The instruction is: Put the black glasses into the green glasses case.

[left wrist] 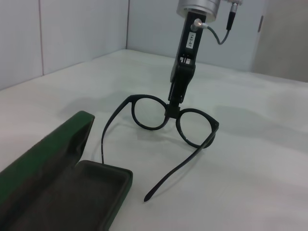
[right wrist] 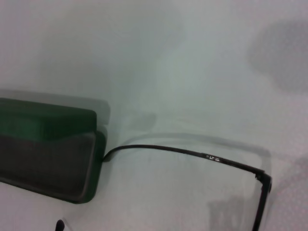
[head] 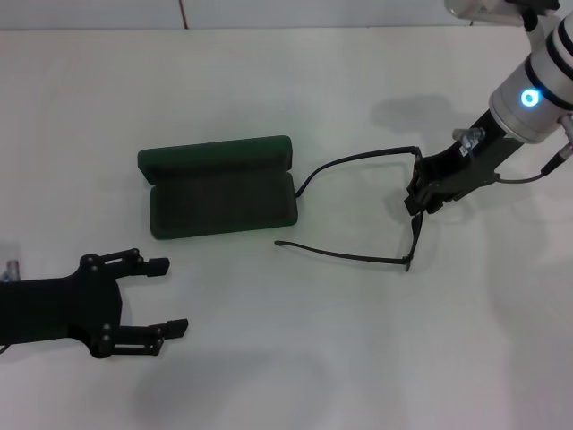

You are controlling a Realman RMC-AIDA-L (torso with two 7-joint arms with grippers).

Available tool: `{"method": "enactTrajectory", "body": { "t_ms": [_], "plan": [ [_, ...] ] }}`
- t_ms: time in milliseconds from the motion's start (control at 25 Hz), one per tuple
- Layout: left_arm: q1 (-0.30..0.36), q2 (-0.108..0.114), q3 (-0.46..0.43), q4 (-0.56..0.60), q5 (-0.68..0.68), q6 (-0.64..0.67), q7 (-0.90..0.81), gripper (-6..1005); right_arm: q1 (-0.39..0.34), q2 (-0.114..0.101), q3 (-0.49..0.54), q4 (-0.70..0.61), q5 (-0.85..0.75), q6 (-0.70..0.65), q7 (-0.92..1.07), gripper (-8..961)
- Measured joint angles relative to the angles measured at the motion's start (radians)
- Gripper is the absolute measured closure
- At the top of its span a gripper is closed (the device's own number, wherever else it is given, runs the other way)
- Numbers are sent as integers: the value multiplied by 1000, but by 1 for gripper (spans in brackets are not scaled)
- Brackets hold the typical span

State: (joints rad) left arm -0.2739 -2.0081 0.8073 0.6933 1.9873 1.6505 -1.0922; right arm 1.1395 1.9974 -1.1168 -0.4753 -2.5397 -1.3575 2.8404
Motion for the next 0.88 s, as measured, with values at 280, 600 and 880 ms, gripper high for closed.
{"method": "enactTrajectory", "body": {
  "t_ms": [280, 600, 880],
  "plan": [
    [-2, -4, -3, 0, 15, -8, -3, 138, -7, 0, -6, -22, -5, -3, -5, 792],
    [1, -9, -5, 0, 16, -9, -1, 138, -26, 0, -11, -54, -7, -14, -8, 854],
    [0, -11, -5, -1, 16, -9, -2, 137, -25, -9, -53, -54, -9, -17, -7, 917]
  ]
}}
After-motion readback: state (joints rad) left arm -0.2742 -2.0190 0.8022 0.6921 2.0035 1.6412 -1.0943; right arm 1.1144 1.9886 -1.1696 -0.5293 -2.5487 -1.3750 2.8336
